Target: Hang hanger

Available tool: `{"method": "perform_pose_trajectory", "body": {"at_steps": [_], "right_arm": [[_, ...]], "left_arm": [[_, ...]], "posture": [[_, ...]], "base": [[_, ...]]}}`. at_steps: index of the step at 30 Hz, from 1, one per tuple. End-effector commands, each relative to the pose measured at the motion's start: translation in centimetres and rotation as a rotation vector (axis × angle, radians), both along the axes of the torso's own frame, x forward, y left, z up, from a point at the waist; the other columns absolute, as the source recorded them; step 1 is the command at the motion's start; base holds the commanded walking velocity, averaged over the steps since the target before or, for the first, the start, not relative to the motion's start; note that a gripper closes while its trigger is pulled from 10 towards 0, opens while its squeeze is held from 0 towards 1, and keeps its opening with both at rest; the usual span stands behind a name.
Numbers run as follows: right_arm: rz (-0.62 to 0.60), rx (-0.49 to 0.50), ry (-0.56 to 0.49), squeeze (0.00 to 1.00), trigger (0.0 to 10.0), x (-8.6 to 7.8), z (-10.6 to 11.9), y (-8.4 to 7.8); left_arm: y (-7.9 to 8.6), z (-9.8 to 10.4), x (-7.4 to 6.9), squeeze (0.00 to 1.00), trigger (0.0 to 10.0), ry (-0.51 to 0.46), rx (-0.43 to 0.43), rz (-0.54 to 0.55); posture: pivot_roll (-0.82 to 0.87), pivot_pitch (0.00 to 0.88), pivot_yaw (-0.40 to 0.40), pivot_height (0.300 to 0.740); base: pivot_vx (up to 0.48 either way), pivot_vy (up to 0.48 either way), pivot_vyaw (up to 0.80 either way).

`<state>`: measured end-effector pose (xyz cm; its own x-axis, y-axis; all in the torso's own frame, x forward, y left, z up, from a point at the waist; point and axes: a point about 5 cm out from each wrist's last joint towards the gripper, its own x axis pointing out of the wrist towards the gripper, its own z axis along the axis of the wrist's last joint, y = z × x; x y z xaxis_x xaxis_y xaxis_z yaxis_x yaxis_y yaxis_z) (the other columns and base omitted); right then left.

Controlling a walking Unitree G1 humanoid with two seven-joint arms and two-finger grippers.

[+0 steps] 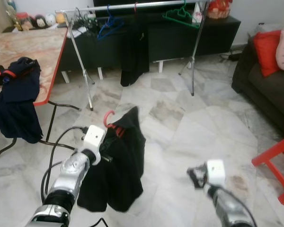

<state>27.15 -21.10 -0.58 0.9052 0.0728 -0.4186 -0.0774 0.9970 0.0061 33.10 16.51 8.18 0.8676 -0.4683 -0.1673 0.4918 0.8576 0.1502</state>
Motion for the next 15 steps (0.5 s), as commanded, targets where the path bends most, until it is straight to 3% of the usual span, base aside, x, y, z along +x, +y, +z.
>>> {"method": "perform_pose_trajectory", "body": {"at_steps": [1,6,9,13,15], "right_arm": [[0.016,0.015,-0.023,0.00,10.0,0.1,0.3,0.0],[0.191,0.089,-0.119,0.00,10.0,0.7,2.2,1.6],[0.233,0.094,-0.128,0.00,10.0,0.7,2.5,1.9],[0.441,0.150,-0.129,0.00,10.0,0.1,3.1,3.3],[0.479,0.158,-0.126,0.00,10.0,-0.1,3.2,3.5]], "left_arm": [[-0.1,0.9,0.2,0.00,10.0,-0.016,-0.016,-0.037],[0.0,2.4,0.4,0.00,10.0,-0.010,0.005,-0.158],[-0.1,2.7,0.5,0.00,10.0,-0.012,0.001,-0.175],[-1.4,4.2,0.8,0.00,10.0,-0.043,-0.025,-0.236],[-1.6,4.5,0.8,0.00,10.0,-0.049,-0.028,-0.249]], "posture": [[-0.07,0.000,0.006,0.740],[-0.08,0.000,0.008,0.740],[-0.08,0.000,0.008,0.740],[-0.09,0.000,0.007,0.740],[-0.09,0.000,0.007,0.740]], "base": [[0.000,0.000,0.00],[0.000,0.000,0.00],[0.000,0.000,0.00],[0.000,0.000,0.00],[0.000,0.000,0.00]]}}
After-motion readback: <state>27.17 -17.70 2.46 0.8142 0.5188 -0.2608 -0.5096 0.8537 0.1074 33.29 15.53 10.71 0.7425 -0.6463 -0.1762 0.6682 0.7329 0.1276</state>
